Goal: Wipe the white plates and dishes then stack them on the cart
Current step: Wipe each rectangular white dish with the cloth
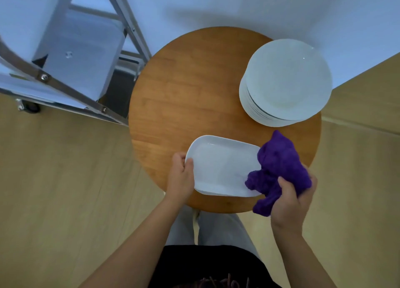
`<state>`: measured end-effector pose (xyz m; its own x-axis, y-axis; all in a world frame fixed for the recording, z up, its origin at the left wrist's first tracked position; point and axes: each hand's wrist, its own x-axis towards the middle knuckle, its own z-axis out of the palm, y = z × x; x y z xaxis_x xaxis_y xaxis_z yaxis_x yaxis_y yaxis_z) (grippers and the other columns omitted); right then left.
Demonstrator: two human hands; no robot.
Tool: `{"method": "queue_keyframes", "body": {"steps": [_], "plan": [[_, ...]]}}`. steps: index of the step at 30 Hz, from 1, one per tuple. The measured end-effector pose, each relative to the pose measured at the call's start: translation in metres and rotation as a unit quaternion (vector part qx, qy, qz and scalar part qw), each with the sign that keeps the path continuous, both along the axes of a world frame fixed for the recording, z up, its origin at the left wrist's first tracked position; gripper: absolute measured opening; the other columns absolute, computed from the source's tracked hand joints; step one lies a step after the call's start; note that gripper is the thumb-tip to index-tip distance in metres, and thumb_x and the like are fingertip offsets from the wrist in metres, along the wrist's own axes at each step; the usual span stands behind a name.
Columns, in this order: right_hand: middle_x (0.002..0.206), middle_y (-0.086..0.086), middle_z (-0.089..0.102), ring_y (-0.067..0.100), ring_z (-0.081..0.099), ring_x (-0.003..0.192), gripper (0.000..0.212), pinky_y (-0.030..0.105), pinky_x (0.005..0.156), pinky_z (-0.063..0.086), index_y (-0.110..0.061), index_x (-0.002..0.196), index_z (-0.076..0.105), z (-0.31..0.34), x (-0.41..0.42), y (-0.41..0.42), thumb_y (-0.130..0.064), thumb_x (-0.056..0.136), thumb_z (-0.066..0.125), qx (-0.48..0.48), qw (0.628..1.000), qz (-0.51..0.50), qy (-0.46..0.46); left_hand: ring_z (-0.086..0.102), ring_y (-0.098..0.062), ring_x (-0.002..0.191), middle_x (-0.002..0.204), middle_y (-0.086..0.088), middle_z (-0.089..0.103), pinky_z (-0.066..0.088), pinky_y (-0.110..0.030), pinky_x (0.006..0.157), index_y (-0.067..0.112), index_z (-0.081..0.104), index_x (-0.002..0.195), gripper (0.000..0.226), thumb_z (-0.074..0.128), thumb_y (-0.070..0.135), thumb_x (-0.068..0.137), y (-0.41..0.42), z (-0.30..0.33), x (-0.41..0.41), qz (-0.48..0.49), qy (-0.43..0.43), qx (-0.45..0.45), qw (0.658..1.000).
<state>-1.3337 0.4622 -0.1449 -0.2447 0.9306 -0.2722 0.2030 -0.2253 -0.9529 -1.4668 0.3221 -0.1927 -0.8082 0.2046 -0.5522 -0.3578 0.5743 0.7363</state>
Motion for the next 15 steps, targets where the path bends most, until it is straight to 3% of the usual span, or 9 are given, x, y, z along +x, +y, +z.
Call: {"method": "queue_keyframes", "body": {"steps": [3, 6, 9, 12, 15], "plan": [[0.097, -0.005, 0.055, -0.001, 0.059, 0.081, 0.034, 0.014, 0.067, 0.048, -0.026, 0.102, 0.05, 0.004, 0.003, 0.008, -0.009, 0.072, 0.05, 0.012, 0.998, -0.068, 0.015, 0.05, -0.005, 0.076, 0.088, 0.006, 0.054, 0.038, -0.024, 0.059, 0.029, 0.044, 0.086, 0.01, 0.046, 0.034, 0.095, 0.01, 0.0, 0.003, 0.139, -0.101, 0.05, 0.984], [0.097, -0.005, 0.054, 0.007, 0.056, 0.086, 0.033, 0.021, 0.073, 0.048, -0.028, 0.1, 0.049, 0.006, 0.007, 0.015, -0.009, 0.073, 0.05, 0.041, 0.996, -0.082, -0.004, 0.06, -0.008, 0.081, 0.087, 0.009, 0.065, 0.046, -0.024, 0.067, 0.031, 0.055, 0.084, 0.024, 0.048, 0.053, 0.091, 0.016, -0.002, 0.004, 0.174, -0.148, 0.107, 0.968], [0.112, 0.002, 0.054, 0.013, 0.056, 0.098, 0.041, 0.031, 0.085, 0.048, -0.02, 0.113, 0.045, 0.004, 0.005, 0.015, -0.013, 0.073, 0.052, 0.048, 0.995, -0.062, -0.066, 0.067, -0.008, 0.085, 0.082, 0.014, 0.073, 0.052, -0.027, 0.072, 0.03, 0.065, 0.087, 0.036, 0.043, 0.058, 0.09, 0.018, -0.002, 0.006, 0.185, -0.188, 0.126, 0.956], [0.129, 0.011, 0.049, 0.024, 0.052, 0.116, 0.062, 0.044, 0.101, 0.043, -0.007, 0.131, 0.039, 0.0, -0.001, 0.012, -0.019, 0.073, 0.055, 0.042, 0.99, -0.016, -0.135, 0.067, -0.022, 0.098, 0.104, -0.002, 0.072, 0.053, -0.043, 0.089, 0.02, 0.066, 0.11, 0.053, 0.035, 0.059, 0.092, 0.018, 0.004, 0.003, 0.197, -0.239, 0.151, 0.939], [0.124, 0.012, 0.051, 0.027, 0.051, 0.113, 0.067, 0.043, 0.102, 0.042, -0.003, 0.135, 0.036, -0.003, -0.01, 0.01, -0.023, 0.075, 0.058, 0.059, 0.979, 0.067, -0.183, 0.069, -0.021, 0.096, 0.106, -0.005, 0.072, 0.053, -0.042, 0.088, 0.021, 0.067, 0.106, 0.056, 0.028, 0.059, 0.092, 0.018, 0.011, -0.003, 0.191, -0.251, 0.176, 0.932]]}}
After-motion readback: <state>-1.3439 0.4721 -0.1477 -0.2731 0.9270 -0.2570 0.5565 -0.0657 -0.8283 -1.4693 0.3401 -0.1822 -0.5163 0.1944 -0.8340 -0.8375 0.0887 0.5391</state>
